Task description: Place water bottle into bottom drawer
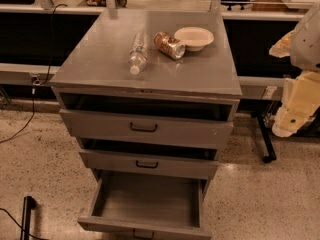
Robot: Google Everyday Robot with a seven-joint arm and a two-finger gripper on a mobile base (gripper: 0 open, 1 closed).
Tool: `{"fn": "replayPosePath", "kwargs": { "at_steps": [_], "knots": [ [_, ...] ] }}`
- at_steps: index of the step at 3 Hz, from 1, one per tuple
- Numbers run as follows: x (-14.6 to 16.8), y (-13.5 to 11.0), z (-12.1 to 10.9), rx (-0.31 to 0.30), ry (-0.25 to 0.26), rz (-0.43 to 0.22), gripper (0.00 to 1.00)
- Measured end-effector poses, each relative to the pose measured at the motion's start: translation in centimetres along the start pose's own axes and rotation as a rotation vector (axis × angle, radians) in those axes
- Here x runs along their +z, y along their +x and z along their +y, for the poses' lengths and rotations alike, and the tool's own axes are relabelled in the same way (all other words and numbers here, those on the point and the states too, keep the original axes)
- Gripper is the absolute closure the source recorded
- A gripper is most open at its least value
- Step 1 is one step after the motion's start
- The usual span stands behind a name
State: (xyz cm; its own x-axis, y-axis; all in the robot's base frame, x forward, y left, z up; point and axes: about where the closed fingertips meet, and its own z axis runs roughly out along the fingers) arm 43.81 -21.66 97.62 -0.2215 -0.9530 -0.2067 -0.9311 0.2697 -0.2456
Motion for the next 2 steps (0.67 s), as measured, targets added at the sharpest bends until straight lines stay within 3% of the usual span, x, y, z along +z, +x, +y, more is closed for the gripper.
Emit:
{"fn": "replayPosePath", "kwargs": {
  "at_steps": [1, 2],
  "knots": [
    [0.0, 0.0, 0.0, 0.0, 0.0, 0.0, 0.0],
    [1.3, -1.9, -0.8, -0.098, 0.057, 0.015, 0.0]
  ]
}}
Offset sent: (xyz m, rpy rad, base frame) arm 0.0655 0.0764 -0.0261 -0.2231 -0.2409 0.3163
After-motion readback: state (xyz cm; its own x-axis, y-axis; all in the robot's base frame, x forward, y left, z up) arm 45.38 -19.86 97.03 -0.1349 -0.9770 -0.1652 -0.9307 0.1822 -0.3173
